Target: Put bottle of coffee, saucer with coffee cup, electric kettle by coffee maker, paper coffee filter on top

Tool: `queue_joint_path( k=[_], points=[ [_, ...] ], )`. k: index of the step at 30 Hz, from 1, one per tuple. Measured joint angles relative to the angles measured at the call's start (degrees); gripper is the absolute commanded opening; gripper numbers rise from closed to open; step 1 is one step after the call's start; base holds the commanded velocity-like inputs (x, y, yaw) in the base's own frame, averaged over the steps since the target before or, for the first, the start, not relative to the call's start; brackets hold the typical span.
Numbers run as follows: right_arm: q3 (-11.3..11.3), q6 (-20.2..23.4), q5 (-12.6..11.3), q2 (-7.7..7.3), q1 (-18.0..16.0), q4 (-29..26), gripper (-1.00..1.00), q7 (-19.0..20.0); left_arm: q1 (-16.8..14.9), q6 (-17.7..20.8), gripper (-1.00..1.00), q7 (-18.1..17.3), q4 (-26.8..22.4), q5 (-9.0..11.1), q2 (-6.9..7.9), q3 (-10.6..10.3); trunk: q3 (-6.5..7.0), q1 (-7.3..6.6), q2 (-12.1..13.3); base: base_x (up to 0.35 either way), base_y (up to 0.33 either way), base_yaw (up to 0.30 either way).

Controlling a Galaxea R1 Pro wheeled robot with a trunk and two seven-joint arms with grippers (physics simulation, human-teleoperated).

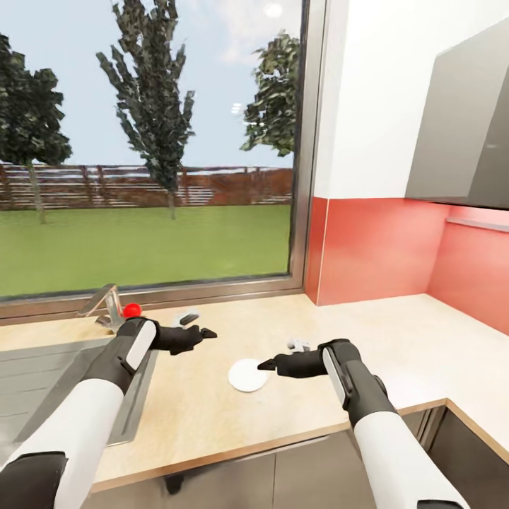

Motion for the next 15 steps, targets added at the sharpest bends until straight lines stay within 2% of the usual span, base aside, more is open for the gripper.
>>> queue_joint_path(
  k=[4,10,15],
  points=[
    [0.11,-0.05,-0.05,0.01,0.0,1.82,1.0,0.05,0.14,-0.05,1.0,-0.03,0.86,0.06,-0.02,0.04,0.0,0.02,0.02,0.155,-0.066,0.0],
    [0.29,-0.04,-0.02,0.09,0.0,4.53,1.0,0.16,0.17,-0.19,1.0,-0.3,3.81,0.21,-0.02,0.02,0.0,0.02,0.01,0.032,-0.006,0.0],
    [0.46,0.0,-0.1,0.27,0.0,8.26,1.0,1.25,0.17,-0.3,1.0,-0.43,5.15,0.24,-0.02,0.0,0.0,-0.01,0.0,0.248,0.0,0.0]
  ],
)
